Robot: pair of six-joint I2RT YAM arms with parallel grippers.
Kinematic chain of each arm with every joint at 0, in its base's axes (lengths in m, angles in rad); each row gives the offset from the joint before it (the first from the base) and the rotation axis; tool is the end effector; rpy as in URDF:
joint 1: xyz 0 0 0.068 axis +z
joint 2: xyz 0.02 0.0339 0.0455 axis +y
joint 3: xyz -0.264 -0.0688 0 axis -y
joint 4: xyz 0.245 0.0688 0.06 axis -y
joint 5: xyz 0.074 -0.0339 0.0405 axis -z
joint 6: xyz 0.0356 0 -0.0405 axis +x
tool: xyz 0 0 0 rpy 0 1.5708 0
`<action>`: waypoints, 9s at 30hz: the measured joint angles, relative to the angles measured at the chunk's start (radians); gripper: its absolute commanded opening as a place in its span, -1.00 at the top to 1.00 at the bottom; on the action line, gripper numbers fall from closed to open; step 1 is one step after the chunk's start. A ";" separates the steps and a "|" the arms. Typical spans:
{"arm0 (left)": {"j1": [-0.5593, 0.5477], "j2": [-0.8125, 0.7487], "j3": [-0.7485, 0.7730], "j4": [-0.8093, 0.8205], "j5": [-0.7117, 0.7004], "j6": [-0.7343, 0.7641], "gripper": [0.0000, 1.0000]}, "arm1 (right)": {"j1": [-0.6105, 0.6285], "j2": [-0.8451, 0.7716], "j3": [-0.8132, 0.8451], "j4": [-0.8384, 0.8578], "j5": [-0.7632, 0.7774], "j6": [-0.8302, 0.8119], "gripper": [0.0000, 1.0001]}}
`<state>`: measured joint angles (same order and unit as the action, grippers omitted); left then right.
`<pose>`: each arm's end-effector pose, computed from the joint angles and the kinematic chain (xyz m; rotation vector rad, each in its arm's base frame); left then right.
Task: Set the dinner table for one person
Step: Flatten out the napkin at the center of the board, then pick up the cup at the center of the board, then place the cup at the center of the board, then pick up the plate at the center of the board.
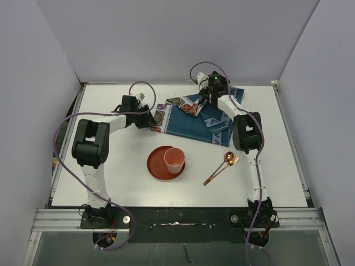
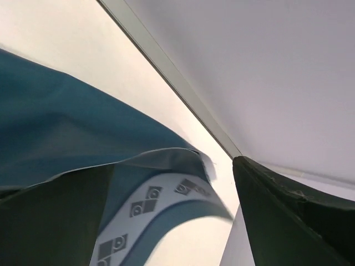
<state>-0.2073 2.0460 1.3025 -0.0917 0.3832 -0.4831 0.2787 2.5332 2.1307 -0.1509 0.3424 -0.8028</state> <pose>0.4215 -0.1023 0.1472 -0.1564 2.4680 -0.7717 0.5581 0.1473 0.1671 -0.9300 1.9519 -0.6703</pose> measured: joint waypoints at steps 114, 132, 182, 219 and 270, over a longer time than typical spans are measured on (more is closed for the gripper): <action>-0.533 -0.556 -0.023 -0.705 -0.268 0.256 0.03 | 0.010 -0.719 -0.568 -0.808 -0.597 0.334 0.70; -0.546 -0.504 -0.069 -0.688 -0.301 0.255 0.66 | 0.010 -0.719 -0.584 -0.807 -0.598 0.333 0.70; 0.321 0.034 0.669 -0.699 -0.295 0.067 1.00 | 0.200 -0.583 -0.597 -0.777 -0.607 0.271 0.84; 0.223 0.131 0.703 -0.735 -0.372 0.100 -0.96 | 0.273 -0.466 -0.526 -0.819 -0.567 0.236 0.93; 0.223 -0.668 0.375 -0.956 -0.267 0.123 -0.96 | 0.548 -0.469 -0.681 -1.202 -0.710 0.074 1.00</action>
<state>0.0158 1.3785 1.6779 -1.0481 0.1165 -0.3599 0.8265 2.0644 1.4502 -1.3533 -0.3676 -0.7292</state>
